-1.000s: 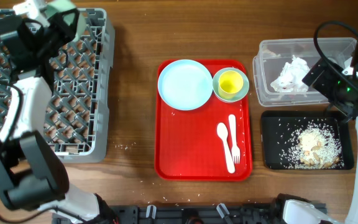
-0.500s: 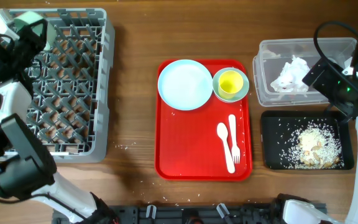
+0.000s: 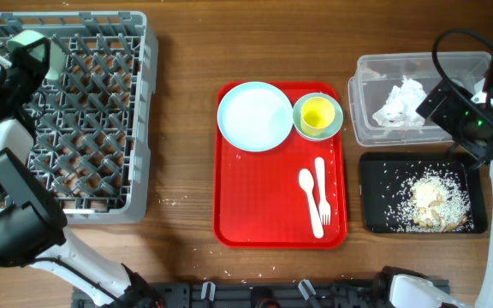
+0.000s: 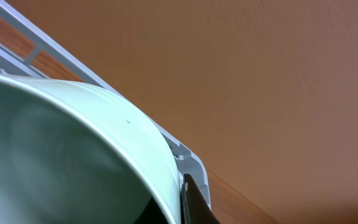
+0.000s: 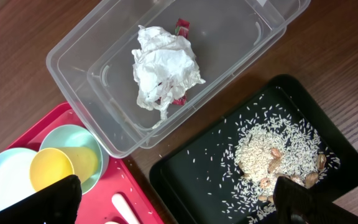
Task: Sort waste into correct bins and load items into the dishwasher rack
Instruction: 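Lift the green bowl and place it upside down in the dish rack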
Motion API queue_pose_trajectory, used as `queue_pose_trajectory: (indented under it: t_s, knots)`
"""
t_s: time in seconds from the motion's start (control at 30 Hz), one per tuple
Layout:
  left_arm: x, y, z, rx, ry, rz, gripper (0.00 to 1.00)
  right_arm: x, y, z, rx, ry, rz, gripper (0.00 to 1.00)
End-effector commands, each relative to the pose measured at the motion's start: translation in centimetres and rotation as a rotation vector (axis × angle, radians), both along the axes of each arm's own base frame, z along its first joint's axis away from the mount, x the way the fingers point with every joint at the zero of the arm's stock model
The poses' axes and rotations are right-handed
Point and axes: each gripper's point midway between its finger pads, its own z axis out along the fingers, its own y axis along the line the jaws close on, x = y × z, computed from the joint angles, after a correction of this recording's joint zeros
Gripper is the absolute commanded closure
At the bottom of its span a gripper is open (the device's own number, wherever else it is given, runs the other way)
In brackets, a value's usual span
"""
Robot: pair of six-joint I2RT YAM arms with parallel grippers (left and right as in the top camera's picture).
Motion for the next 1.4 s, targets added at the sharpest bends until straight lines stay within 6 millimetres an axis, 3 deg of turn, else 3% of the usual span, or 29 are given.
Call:
queue_pose_trajectory:
  t_s: [0.0,0.23,0.53,0.67,0.93,1.17,1.23,1.37]
  knots:
    - [-0.3,0.0,-1.2,-0.039,0.016,-0.043,0.96,0.1,0.1,0.6,0.002,-0.02,-0.001,0.0]
    - [0.0,-2.2,2.7,-0.03,-0.136,-0.159,0.96,0.1,0.1,0.6,0.002,-0.02,-0.001,0.0]
    - [0.5,-1.5,-2.1,-0.093,-0.049,-0.133,0.96,0.1,0.1,0.6,0.002,-0.02,-0.001,0.0]
    - [-0.1,-0.6,-2.8,-0.123,-0.022,-0.129,0.9,0.1,0.1,0.6,0.002,-0.02,-0.001,0.0]
    - [-2.5,3.0,-1.8,-0.213,-0.009,-0.084,0.7,0.1,0.1,0.6,0.002,-0.02,-0.001,0.0]
    - [-4.6,5.8,0.9,-0.235,-0.008,-0.008,0.56,0.1,0.1,0.6,0.002,-0.02,-0.001,0.0]
    - [-5.7,7.1,0.2,-0.234,0.047,0.055,0.55,0.1,0.1,0.6,0.002,-0.02,-0.001,0.0]
    - [-9.6,10.1,-3.9,-0.177,0.283,0.256,0.52,0.1,0.1,0.6,0.002,-0.02,-0.001,0.0]
